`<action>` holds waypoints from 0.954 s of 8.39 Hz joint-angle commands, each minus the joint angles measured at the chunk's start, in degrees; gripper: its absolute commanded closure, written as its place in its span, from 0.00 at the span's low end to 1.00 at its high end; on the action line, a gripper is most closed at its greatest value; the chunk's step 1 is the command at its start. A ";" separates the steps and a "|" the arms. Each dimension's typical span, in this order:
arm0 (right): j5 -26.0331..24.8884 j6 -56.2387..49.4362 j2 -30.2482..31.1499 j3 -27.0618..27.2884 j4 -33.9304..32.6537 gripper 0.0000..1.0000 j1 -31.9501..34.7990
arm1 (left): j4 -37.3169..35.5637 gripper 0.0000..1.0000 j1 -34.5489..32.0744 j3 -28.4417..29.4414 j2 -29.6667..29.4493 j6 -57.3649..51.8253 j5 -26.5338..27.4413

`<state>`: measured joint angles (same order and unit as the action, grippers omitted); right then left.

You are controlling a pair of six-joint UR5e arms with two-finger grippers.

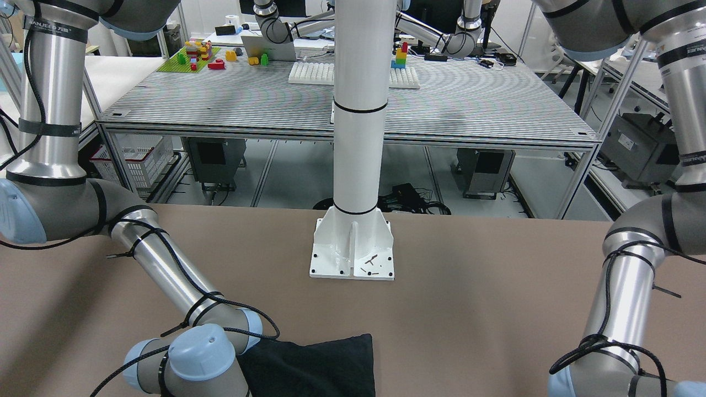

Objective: Fold clothes
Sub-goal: 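Pull the far corner to square the shirt, then move the right gripper along its side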

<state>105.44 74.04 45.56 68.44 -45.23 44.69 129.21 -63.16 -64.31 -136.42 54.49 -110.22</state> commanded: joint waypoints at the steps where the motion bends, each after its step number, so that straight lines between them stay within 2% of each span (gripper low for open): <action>1: 0.11 3.21 2.94 1.08 1.73 0.06 -2.50 | -0.01 0.05 0.14 0.06 -0.16 0.00 0.09; 5: 3.71 3.12 9.70 4.85 1.90 0.06 -2.42 | -0.09 0.05 0.23 0.24 -0.52 0.00 0.35; 8: 6.42 2.34 12.61 4.95 1.99 0.06 -1.37 | -0.09 0.05 0.23 0.24 -0.52 0.00 0.44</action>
<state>109.53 76.91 56.22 73.12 -43.34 42.46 129.11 -62.94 -64.11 -136.93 54.49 -109.86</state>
